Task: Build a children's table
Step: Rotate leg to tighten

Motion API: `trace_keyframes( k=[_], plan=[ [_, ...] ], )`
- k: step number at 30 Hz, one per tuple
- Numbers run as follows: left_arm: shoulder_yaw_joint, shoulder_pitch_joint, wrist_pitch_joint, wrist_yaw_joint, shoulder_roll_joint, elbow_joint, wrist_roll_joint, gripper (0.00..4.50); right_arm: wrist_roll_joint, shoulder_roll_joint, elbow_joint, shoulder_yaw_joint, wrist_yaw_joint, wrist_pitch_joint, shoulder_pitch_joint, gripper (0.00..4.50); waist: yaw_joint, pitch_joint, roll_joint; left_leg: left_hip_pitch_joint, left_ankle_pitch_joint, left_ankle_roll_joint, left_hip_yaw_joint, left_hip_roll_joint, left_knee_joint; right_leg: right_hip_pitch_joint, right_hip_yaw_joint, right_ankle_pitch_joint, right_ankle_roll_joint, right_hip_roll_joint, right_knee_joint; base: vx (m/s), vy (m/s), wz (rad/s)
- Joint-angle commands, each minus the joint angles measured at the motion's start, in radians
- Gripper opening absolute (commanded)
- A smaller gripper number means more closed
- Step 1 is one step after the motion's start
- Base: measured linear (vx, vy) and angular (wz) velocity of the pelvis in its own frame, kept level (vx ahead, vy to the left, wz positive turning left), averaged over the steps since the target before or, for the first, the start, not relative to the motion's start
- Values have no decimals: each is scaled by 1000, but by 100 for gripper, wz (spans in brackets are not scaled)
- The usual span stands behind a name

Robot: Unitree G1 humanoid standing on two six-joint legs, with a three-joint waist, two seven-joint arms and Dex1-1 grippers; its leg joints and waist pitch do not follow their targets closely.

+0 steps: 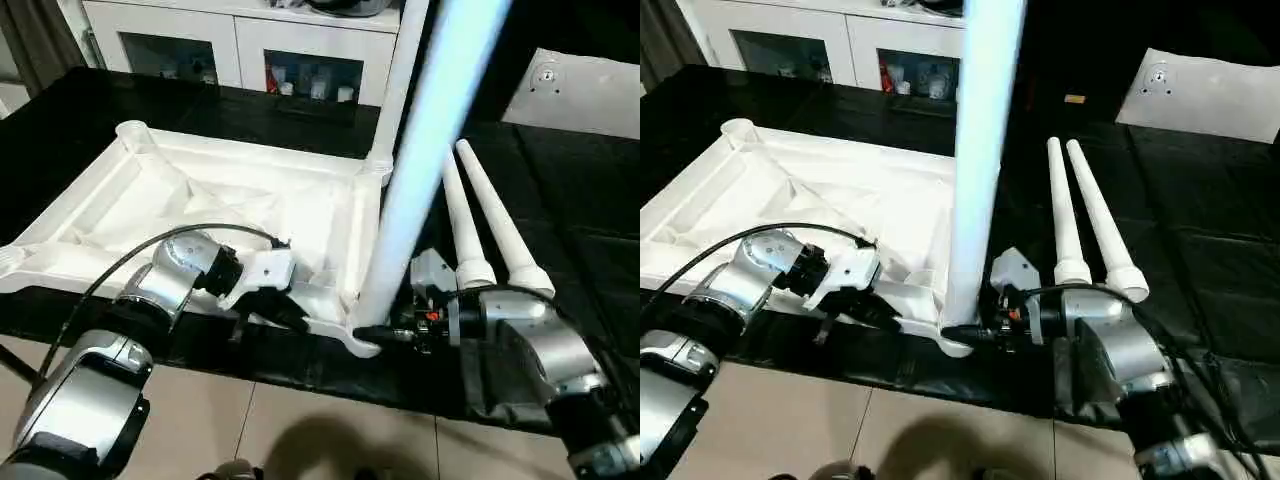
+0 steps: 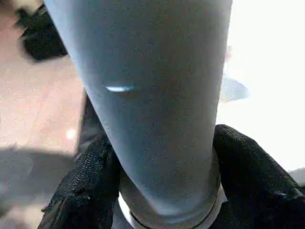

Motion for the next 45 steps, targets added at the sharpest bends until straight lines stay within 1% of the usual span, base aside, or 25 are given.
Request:
trace_keyframes(
  k=[1, 3, 4, 5, 6, 7, 8, 9, 11, 14, 15, 17, 20, 21, 23, 24, 26, 28, 30, 31, 34, 36, 42, 44, 45],
  plan=[
    [24, 3, 72, 122, -58, -42, -15, 0, -1, 57, -19, 7, -112, 9, 8, 261, -7, -56, -1, 16, -291, 18, -9, 39, -78, 41, 45, -392, -191, -69, -83, 0, 0, 0],
    [43, 12, 124, 173, -86, -69, -30, 0, -18, 101, -12, -6, -202, 20, 16, 261, -19, -53, 0, 14, -309, 1, -11, 39, -82, 39, 45, -411, -185, -67, -84, 0, 0, 0],
    [62, 25, 189, 251, -129, -107, -38, 0, -28, 165, -4, -27, -318, 47, 22, 261, -24, -52, -1, 14, -320, -4, -13, 36, -82, 40, 43, -441, -175, -68, -87, 0, 0, 0],
    [67, 31, 212, 277, -145, -123, -40, 0, -29, 190, -2, -35, -358, 58, 23, 261, -29, -53, -3, 12, -315, -9, -13, 38, -84, 40, 45, -434, -177, -68, -84, 0, 0, 0],
    [78, 45, 273, 357, -190, -162, -32, 0, -28, 258, 0, -58, -459, 95, 19, 261, -35, -52, -3, 13, -328, -8, -15, 33, -82, 37, 42, -466, -169, -68, -92, 0, 0, 0],
    [79, 46, 282, 368, -196, -168, -31, 0, -28, 266, -1, -61, -472, 101, 18, 261, -43, -52, -2, 13, -323, -1, -14, 32, -81, 34, 44, -466, -161, -66, -95, 0, 0, 0],
    [81, 50, 302, 392, -208, -180, -27, 0, -30, 285, -3, -68, -500, 112, 17, 261, -43, -52, -2, 13, -323, -1, -14, 32, -81, 34, 44, -466, -161, -66, -95, 0, 0, 0],
    [82, 57, 365, 506, -271, -209, 2, 0, -51, 378, 21, -93, -647, 141, -12, 260, -47, -50, 0, 11, -314, 6, -13, 31, -81, 33, 46, -470, -154, -65, -96, 0, 0, 0],
    [81, 55, 377, 544, -292, -209, 14, 0, -58, 408, 34, -99, -698, 148, -27, 260, -50, -52, -1, 12, -312, 1, -14, 28, -81, 32, 43, -500, -138, -65, -102, 0, 0, 0],
    [75, 46, 398, 610, -321, -206, 40, 0, -71, 457, 65, -110, -780, 152, -60, 260, -54, -52, 2, 13, -317, 6, -14, 28, -82, 31, 45, -477, -132, -62, -103, 0, 0, 0],
    [65, 45, 402, 618, -321, -214, 54, 0, -73, 470, 69, -115, -790, 133, -64, 314, -55, -53, 2, 11, -318, 9, -14, 27, -83, 32, 44, -467, -131, -61, -102, 0, 0, 0],
    [52, 44, 392, 610, -312, -220, 68, 0, -76, 477, 66, -121, -792, 104, -60, 328, -57, -55, 3, 9, -315, 15, -13, 27, -83, 33, 45, -447, -127, -61, -102, 0, 0, 0],
    [41, 52, 395, 599, -291, -236, 80, 0, -73, 475, 53, -136, -797, 99, -51, 348, -58, -57, 7, 8, -299, 19, -13, 29, -86, 36, 46, -395, -140, -61, -98, 0, 0, 0],
    [40, 63, 385, 577, -262, -245, 90, 0, -77, 459, 23, -148, -783, 91, -33, 374, -59, -59, 8, 7, -289, 20, -12, 30, -86, 39, 46, -364, -150, -60, -95, 0, 0, 0],
    [39, 68, 367, 558, -242, -247, 93, 0, -78, 437, 2, -149, -764, 77, -21, 378, -57, -60, 10, 6, -276, 25, -11, 31, -87, 41, 47, -320, -162, -60, -92, 0, 0, 0],
    [37, 72, 344, 536, -223, -242, 93, 0, -71, 408, -17, -149, -737, 66, -10, 385, -59, -61, 7, 3, -266, 30, -11, 30, -86, 45, 47, -296, -170, -59, -88, 0, 0, 0],
    [34, 76, 297, 501, -199, -232, 89, 0, -64, 373, -40, -152, -704, 53, 5, 416, -58, -62, 8, 5, -252, 38, -10, 30, -85, 47, 48, -275, -178, -60, -88, 0, 0, 0],
    [29, 80, 231, 423, -154, -213, 76, 0, -44, 301, -82, -162, -611, 30, 28, 427, -57, -64, 8, 4, -234, 51, -7, 30, -82, 50, 48, -241, -189, -60, -85, 0, 0, 0],
    [27, 81, 205, 381, -134, -202, 68, 0, -34, 261, -98, -168, -561, 24, 36, 443, -55, -69, 9, 1, -198, 64, -7, 30, -78, 55, 48, -188, -201, -61, -78, 0, 0, 0],
    [22, 80, 193, 360, -120, -195, 68, 0, -29, 232, -106, -170, -528, 23, 40, 443, -55, -68, 8, 0, -184, 72, -6, 31, -78, 56, 47, -163, -213, -60, -75, 0, 0, 0],
    [9, 75, 153, 295, -84, -179, 64, 0, -15, 155, -126, -169, -422, 17, 50, 443, -52, -68, 8, 3, -184, 79, -4, 32, -76, 56, 48, -165, -228, -60, -74, 0, 0, 0],
    [3, 67, 104, 204, -57, -158, 37, 0, 17, 78, -159, -158, -296, 31, 64, 443, -50, -69, 6, 6, -187, 81, -4, 34, -76, 57, 48, -175, -229, -61, -74, 0, 0, 0],
    [-12, 31, 12, 69, -15, -90, 32, 0, 56, -40, -163, -127, -109, 27, 61, 443, -33, -70, 6, 10, -189, 83, -2, 36, -73, 56, 49, -180, -238, -63, -72, 0, 0, 0],
    [-19, 19, -11, 33, -7, -71, 31, 0, 63, -72, -159, -109, -47, 31, 53, 416, -32, -71, 6, 9, -195, 81, -2, 35, -72, 57, 46, -186, -240, -63, -72, 0, 0, 0],
    [-28, 10, -31, -3, 1, -59, 27, 0, 67, -97, -154, -94, 4, 30, 45, 416, -30, -70, 6, 8, -191, 82, -3, 36, -73, 59, 46, -180, -244, -62, -71, 0, 0, 0]
  ],
)
